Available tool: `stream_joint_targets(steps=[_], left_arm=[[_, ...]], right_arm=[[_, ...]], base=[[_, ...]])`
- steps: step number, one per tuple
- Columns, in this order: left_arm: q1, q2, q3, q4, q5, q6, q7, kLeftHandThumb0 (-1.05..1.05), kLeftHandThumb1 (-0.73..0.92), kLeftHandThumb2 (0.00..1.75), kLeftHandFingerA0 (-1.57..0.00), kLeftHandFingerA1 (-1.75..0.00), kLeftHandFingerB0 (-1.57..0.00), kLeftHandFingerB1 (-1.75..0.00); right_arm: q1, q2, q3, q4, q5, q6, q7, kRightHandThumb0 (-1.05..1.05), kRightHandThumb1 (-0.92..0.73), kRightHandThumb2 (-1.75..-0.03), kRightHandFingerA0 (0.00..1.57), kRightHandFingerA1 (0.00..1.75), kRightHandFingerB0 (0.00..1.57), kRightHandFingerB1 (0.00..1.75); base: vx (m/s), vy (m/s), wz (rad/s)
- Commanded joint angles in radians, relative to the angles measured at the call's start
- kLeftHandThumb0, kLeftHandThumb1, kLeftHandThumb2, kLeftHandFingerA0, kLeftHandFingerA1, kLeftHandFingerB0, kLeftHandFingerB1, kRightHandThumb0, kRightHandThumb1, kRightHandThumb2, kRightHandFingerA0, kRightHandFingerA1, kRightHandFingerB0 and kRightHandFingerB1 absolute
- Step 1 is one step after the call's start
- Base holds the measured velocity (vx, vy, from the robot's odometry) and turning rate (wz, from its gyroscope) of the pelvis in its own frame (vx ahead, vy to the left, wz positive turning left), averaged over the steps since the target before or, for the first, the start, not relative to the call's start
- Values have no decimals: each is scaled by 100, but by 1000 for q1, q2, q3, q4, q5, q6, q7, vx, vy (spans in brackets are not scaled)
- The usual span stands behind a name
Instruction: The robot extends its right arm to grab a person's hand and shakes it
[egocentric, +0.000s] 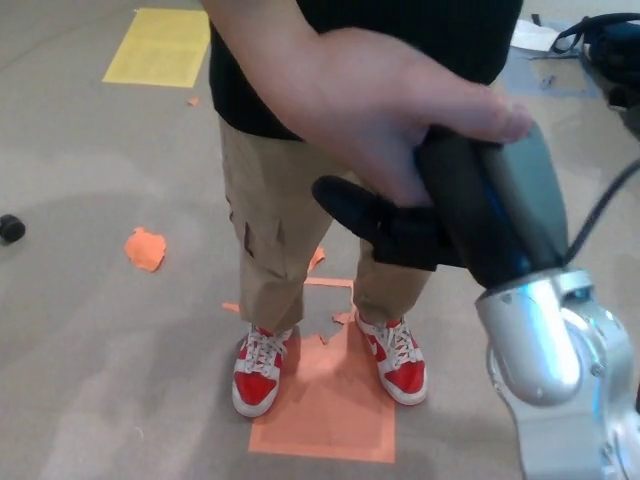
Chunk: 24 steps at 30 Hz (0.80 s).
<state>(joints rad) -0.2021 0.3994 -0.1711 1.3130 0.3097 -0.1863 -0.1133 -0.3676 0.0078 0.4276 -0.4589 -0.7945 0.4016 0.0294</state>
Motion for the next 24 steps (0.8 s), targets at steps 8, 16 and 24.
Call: stream_joint_targets(steps=[8, 16, 24], left_arm=[[-7, 15, 0, 2, 3, 14, -4, -36, 50, 110, -1, -47, -1, -47], [-24, 18, 7, 4, -6, 11, -23, -35, 53, 111, 0, -47, 0, -47], [-39, 28, -13, 4, 12, 11, -31, -79, 92, 75, -17, -32, -11, -28]], right_arm=[[-234, 23, -85, 864, 134, -76, -56, -39, -62, -58, 84, 72, 36, 40], [-245, 27, -82, 877, 129, -105, -80, -44, -65, -61, 74, 81, 36, 41], [-62, 9, -30, 209, 44, -93, -25, -51, -66, -59, 48, 42, 34, 37]], base=[[0, 0, 0], [0, 0, 0], [0, 0, 0]])
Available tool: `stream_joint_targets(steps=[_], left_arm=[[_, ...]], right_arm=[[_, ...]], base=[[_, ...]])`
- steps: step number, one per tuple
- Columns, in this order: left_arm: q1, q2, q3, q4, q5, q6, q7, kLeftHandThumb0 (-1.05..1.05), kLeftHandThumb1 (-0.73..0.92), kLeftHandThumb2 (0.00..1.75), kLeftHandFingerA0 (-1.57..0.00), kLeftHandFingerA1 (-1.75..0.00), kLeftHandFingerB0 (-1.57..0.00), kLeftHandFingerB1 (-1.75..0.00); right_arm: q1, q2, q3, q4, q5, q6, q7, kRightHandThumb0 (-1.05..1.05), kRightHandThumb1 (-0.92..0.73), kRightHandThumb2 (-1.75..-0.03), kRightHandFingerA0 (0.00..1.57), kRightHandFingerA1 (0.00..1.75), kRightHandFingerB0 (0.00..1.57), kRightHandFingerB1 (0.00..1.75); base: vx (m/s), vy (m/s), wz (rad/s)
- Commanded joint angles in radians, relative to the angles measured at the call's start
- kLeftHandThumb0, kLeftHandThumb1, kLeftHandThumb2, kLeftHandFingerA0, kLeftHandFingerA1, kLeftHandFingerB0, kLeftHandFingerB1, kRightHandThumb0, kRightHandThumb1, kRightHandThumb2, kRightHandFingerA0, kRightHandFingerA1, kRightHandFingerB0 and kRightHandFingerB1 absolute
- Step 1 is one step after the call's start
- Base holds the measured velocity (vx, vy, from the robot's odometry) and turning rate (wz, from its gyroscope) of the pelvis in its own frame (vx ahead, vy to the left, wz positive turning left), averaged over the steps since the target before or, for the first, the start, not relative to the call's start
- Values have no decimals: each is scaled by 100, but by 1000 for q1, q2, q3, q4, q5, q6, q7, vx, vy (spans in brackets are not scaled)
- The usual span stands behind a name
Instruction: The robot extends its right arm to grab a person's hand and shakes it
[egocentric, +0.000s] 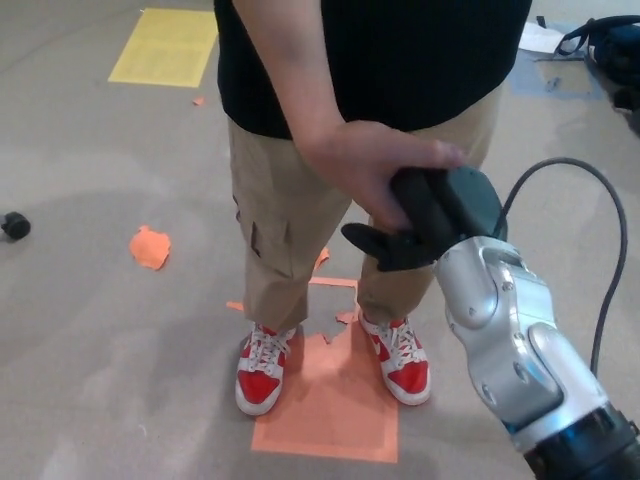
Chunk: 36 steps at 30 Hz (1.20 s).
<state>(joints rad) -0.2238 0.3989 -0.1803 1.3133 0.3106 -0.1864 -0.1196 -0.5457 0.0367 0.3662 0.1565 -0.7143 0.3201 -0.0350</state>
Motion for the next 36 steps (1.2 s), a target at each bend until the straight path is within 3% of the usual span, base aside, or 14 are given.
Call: stream_joint_targets(steps=[1, 8, 9, 11, 12, 24, 25, 26, 28, 29, 30, 31, 35, 36], left_arm=[[-19, 30, -9, 6, 16, 4, -27, -35, 53, 112, 0, -48, 0, -47], [-19, 28, -5, 8, 12, 8, -20, -35, 53, 112, 0, -47, 0, -47], [-17, 26, -3, 9, 10, 7, -15, -81, 92, 72, -22, -32, -15, -28], [-10, 27, -11, 9, 16, 6, -19, -35, 52, 111, 0, -47, 0, -47], [-10, 26, -12, 9, 18, 11, -14, -35, 52, 111, 0, -47, 0, -47], [-11, 25, -9, 9, 4, 2, -38, -35, 54, 112, 0, -47, 0, -47], [-10, 23, -9, 9, 4, 0, -34, -77, 92, 73, -22, -34, -15, -29], [-7, 19, -12, 10, 8, 2, -24, -35, 54, 112, -1, -47, 0, -47], [-5, 17, -16, 11, 13, 2, -12, -35, 53, 112, -1, -47, -1, -47], [-7, 17, -18, 11, 15, 6, -10, -84, 92, 77, -18, -33, -9, -26], [-11, 17, -20, 12, 17, 15, -12, -36, 51, 111, 0, -47, 0, -47], [-13, 17, -19, 12, 16, 15, -13, -81, 92, 72, -22, -33, -15, -28], [-13, 19, -13, 10, 10, 10, -12, -79, 92, 70, -21, -32, -16, -28], [-18, 22, -20, 10, 17, 11, -18, -36, 51, 110, 0, -47, 0, -47]], right_arm=[[137, -30, 42, -520, -59, -30, 48, -60, -57, -87, 47, 55, 30, 49], [210, -51, 63, -930, -125, -88, 96, -56, -65, -61, 45, 38, 40, 39], [221, -60, 62, -964, -134, -97, 104, -54, -56, -93, 40, 55, 29, 50], [238, -67, 63, -984, -137, -102, 103, -52, -55, -93, 40, 55, 28, 50], [233, -73, 52, -951, -112, -108, 91, -52, -67, -60, 46, 39, 39, 39], [-18, -21, -14, -209, 3, 67, 90, -44, -64, -61, 84, 68, 38, 41], [-39, -18, -21, -147, 13, 62, 80, -48, -50, -76, 70, 70, 33, 48], [-73, -13, -34, -46, 29, 61, 70, -49, -51, -76, 56, 61, 31, 47], [-124, -11, -44, 101, 46, 60, 67, -45, -65, -59, 47, 48, 31, 37], [-149, -18, -43, 189, 51, 46, 66, -30, -46, -99, 9, 52, 9, 51], [-165, -29, -38, 264, 55, 32, 73, -34, -49, -101, 0, 48, 0, 47], [-165, -37, -32, 300, 53, 29, 79, -65, -48, -84, 2, 39, 2, 37], [-155, -58, -8, 350, 34, 14, 80, -77, -57, -92, 0, 17, 0, 18], [-129, -79, 4, 344, 24, -12, 72, -92, -63, -94, 0, 3, 0, 0]], base=[[0, 0, 0], [0, 0, 0], [0, 0, 0], [0, 0, 0], [0, 0, 0], [0, 0, 0], [0, 0, 0], [0, 0, 0], [0, 0, 0], [0, 0, 0], [0, 0, 0], [0, 0, 0], [0, 0, 0], [0, 0, 0]])
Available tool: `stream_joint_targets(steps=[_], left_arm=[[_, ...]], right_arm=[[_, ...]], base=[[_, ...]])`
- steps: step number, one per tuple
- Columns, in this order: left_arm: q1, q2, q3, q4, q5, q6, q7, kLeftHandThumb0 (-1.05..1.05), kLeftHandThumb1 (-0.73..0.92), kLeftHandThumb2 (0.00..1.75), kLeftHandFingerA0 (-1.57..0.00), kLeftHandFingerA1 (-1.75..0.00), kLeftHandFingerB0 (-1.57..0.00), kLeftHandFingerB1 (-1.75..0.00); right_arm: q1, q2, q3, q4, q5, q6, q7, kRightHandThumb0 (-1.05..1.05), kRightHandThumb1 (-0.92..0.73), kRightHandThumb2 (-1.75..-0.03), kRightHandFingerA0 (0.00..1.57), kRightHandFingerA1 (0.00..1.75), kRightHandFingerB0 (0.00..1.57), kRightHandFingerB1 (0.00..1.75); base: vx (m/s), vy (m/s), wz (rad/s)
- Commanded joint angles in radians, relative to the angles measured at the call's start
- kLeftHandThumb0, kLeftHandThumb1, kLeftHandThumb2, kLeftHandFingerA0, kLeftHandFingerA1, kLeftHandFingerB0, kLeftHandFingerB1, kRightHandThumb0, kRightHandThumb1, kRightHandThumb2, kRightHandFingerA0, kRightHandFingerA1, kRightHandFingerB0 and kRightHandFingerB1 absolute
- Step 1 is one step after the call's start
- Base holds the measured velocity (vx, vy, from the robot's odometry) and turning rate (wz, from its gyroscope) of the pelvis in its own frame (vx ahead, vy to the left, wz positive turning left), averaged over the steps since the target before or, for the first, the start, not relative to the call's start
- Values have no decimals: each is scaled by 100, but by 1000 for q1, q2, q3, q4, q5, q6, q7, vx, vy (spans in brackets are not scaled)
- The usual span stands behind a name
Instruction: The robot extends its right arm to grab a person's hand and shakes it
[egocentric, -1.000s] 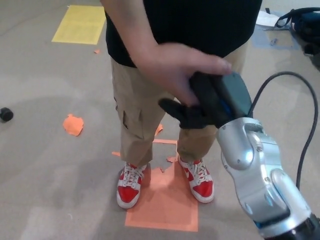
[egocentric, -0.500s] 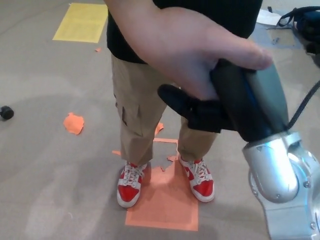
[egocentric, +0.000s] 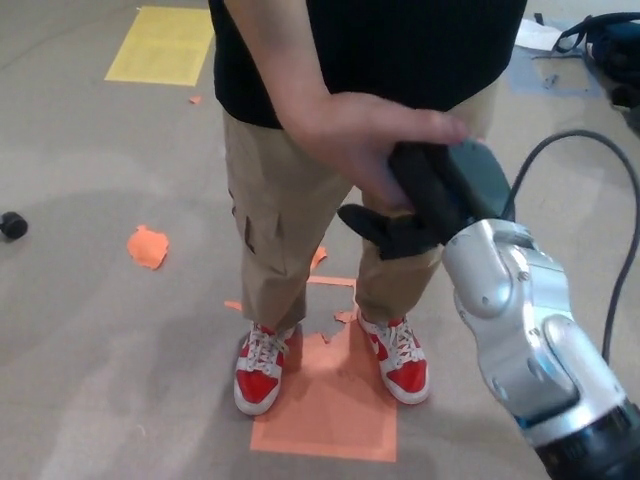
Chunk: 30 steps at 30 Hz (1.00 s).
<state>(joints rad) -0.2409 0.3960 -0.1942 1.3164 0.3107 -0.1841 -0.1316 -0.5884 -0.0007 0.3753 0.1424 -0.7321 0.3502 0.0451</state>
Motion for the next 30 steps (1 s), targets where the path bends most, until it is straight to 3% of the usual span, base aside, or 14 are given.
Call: stream_joint_targets(steps=[1, 4, 5, 6, 10, 13, 15, 19, 20, 21, 22, 25, 26, 30], left_arm=[[-3, 26, -8, 7, 19, 8, -7, -36, 51, 110, 0, -47, 0, -47], [4, 31, 3, 4, 7, -8, -6, -37, 47, 107, 0, -48, 0, -48], [5, 32, 3, 3, 7, -11, -6, -79, 67, 107, -3, -42, -2, -28], [6, 33, 2, 3, 8, -13, -7, -87, 71, 106, -6, -34, -5, -20], [16, 28, 5, 7, 9, -3, 24, -81, 58, 95, -1, -27, 0, -11], [34, 21, 45, 4, -28, -28, 35, -69, 64, 60, -9, -30, 0, -7], [46, 14, 78, 1, -49, -39, 43, -76, 52, 83, -12, -37, 0, -3], [61, 3, 113, 0, -63, -49, 49, -78, 51, 81, -17, -47, 0, 0], [63, 2, 126, 1, -66, -48, 47, -69, 60, 58, -32, -41, 0, -4], [63, 2, 130, 1, -67, -48, 46, -69, 60, 58, -32, -41, 0, -4], [69, 3, 136, 1, -66, -51, 47, -73, 49, 82, -14, -46, 0, -7], [76, 3, 129, 4, -51, -51, 49, -68, 56, 67, -13, -36, 0, -4], [75, 6, 113, 2, -33, -48, 54, -79, 56, 92, -1, -37, 0, -15], [69, 6, 104, -2, -28, -50, 45, -77, 55, 90, -13, -41, 0, -18]], right_arm=[[-71, -51, -4, 356, 42, -61, -18, -93, -63, -95, 0, 3, 0, 0], [-17, -77, -13, 313, 51, -88, -21, -87, -58, -89, 0, 1, 0, 0], [-4, -84, -17, 299, 54, -84, -16, -91, -60, -92, 0, 0, 0, 0], [16, -96, -21, 278, 56, -77, -7, -92, -60, -92, 0, 0, 0, 0], [140, -180, -54, 183, 73, -127, -17, -93, -60, -92, 0, 0, 0, 0], [205, -221, -82, 160, 86, -161, -38, -95, -60, -91, 0, 0, 0, 0], [264, -256, -135, 162, 128, -171, -26, -95, -59, -92, 0, 0, 0, 0], [313, -286, -182, 209, 167, -216, -35, -89, -55, -87, 0, 0, 0, 0], [324, -303, -198, 256, 183, -211, -19, -89, -56, -87, 0, 0, 0, 0], [326, -308, -202, 269, 188, -210, -15, -89, -56, -87, 0, 0, 0, 0], [327, -312, -213, 329, 206, -216, -9, -88, -55, -86, 0, 0, 0, 0], [308, -324, -209, 562, 213, -258, -27, -97, -64, -97, 0, 5, 0, 0], [297, -324, -208, 654, 219, -273, -24, -97, -64, -97, 0, 5, 0, 0], [263, -312, -216, 902, 238, -296, -14, -97, -64, -98, 0, 5, 0, 0]], base=[[0, 0, 0], [0, 0, 0], [0, 0, 0], [0, 0, 0], [-2, 0, 2], [0, 0, 0], [0, 0, 0], [0, 0, 0], [0, 0, 0], [0, 0, 0], [0, 0, 0], [0, 0, 0], [0, 0, 0], [0, 0, 0]])
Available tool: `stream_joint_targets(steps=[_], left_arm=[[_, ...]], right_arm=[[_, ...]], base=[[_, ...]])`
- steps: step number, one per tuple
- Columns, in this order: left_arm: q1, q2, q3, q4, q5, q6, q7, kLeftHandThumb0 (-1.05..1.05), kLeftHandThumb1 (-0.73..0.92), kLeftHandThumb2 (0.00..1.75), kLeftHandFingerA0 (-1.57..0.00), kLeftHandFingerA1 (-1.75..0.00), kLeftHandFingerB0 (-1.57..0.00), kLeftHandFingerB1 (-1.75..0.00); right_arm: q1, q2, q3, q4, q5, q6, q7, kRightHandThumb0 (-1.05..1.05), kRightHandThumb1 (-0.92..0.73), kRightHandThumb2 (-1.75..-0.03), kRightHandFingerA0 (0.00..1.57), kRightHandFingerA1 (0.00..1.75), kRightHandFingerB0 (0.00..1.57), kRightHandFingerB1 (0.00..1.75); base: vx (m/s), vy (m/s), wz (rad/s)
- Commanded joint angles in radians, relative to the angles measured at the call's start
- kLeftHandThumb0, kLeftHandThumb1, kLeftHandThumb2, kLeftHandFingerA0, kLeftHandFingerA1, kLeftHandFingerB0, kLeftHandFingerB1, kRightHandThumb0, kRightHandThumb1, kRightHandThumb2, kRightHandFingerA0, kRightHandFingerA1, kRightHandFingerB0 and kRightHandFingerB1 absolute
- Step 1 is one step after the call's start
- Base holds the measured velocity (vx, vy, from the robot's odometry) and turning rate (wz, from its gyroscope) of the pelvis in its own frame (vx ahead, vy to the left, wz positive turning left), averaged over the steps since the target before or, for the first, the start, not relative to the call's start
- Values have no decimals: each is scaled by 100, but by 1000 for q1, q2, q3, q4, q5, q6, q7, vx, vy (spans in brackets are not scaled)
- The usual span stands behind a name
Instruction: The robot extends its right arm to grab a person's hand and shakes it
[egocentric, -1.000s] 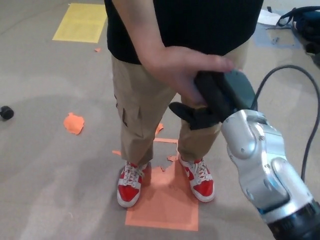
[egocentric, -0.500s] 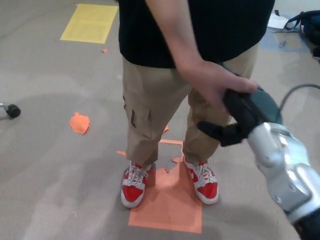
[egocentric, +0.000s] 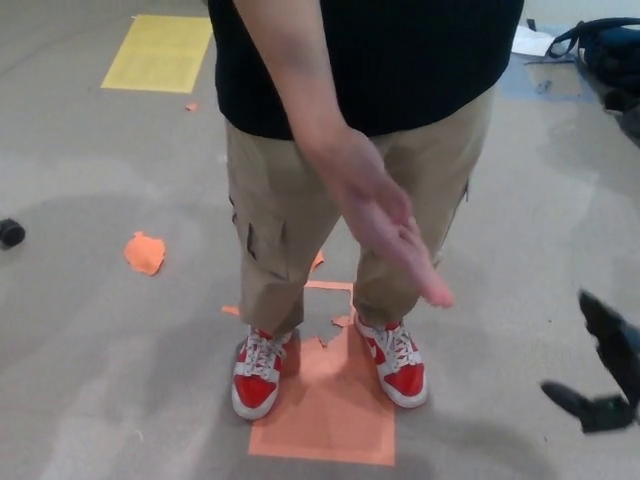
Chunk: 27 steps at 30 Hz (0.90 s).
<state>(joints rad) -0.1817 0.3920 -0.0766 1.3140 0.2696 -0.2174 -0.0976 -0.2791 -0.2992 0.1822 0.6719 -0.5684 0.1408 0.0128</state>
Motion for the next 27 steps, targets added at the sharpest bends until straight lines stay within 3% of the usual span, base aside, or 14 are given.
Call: stream_joint_targets(steps=[1, 5, 6, 7, 8, 9, 15, 19, 20, 21, 23, 24, 26, 27], left_arm=[[7, 10, -10, 1, 8, -18, 5, -70, 65, 70, -11, -34, -2, -8], [-4, 14, -18, 2, 15, -14, 5, -79, 58, 93, -12, -38, 0, -17], [-5, 16, -18, 1, 15, -17, 4, -80, 72, 64, -16, -33, 0, -13], [-5, 18, -18, 0, 14, -22, 4, -80, 72, 64, -16, -33, 0, -13], [-8, 16, -18, 0, 12, -20, 1, -82, 58, 94, -8, -37, 0, -17], [-10, 14, -31, 1, 25, -15, 10, -83, 60, 97, -12, -39, 0, -16], [-7, 19, -41, 1, 17, -19, 9, -82, 60, 96, -9, -37, 0, -16], [-20, 20, -47, 6, 21, -9, 10, -81, 61, 96, -10, -41, 0, -18], [-24, 18, -48, 6, 20, -6, 11, -82, 61, 97, -5, -40, 0, -18], [-25, 18, -48, 5, 20, -5, 11, -85, 62, 97, -18, -42, 0, -16], [-20, 17, -47, 4, 17, -12, 8, -83, 66, 75, -13, -34, 0, -11], [-19, 16, -54, 4, 24, -10, 18, -84, 64, 98, -15, -42, 0, -17], [-18, 16, -57, 5, 27, -9, 22, -84, 64, 98, -15, -42, 0, -17], [-19, 16, -57, 4, 25, -9, 20, -83, 64, 98, -11, -38, 0, -17]], right_arm=[[-53, -11, -22, 425, 75, -88, 20, -97, -64, -98, 0, 4, 0, 0], [-68, 1, -49, 539, 109, -70, 46, -93, -62, -95, 0, 3, 0, 0], [-67, 1, -48, 563, 110, -63, 60, -87, -72, -62, 0, 0, 0, 0], [-65, 1, -46, 588, 108, -56, 76, -87, -72, -62, 0, 0, 0, 0], [-65, -3, -49, 605, 112, -50, 95, -88, -72, -62, 0, 0, 0, 0], [-50, -15, -35, 626, 98, -48, 126, -98, -64, -101, 0, 6, 0, 0], [-21, -32, -12, 690, 89, -40, 168, -103, -65, -102, 4, 1, 13, 8], [-26, -35, -20, 696, 100, -37, 160, -97, -58, -99, 0, 1, 0, 0], [-32, -38, -6, 700, 88, -37, 178, -100, -63, -102, 0, 0, 9, 7], [-35, -38, 7, 702, 78, -37, 197, -103, -67, -100, 9, 9, 24, 42], [-36, -40, 22, 704, 72, -37, 229, -96, -66, -101, 7, 28, 28, 44], [-35, -42, 18, 704, 84, -41, 276, -89, -81, -65, 6, 26, 13, 26], [-33, -43, 17, 704, 93, -42, 294, -89, -81, -65, 6, 26, 13, 26], [-32, -44, 14, 703, 98, -54, 305, -87, -66, -105, 4, 26, 6, 24]], base=[[0, 0, 0], [0, 0, 0], [0, 0, 0], [0, 0, 0], [0, 0, 0], [0, 0, 0], [0, 0, 0], [0, 0, 0], [0, 0, 0], [0, 0, 0], [0, 0, 0], [0, 0, 0], [0, 0, 0], [0, 0, 0]])
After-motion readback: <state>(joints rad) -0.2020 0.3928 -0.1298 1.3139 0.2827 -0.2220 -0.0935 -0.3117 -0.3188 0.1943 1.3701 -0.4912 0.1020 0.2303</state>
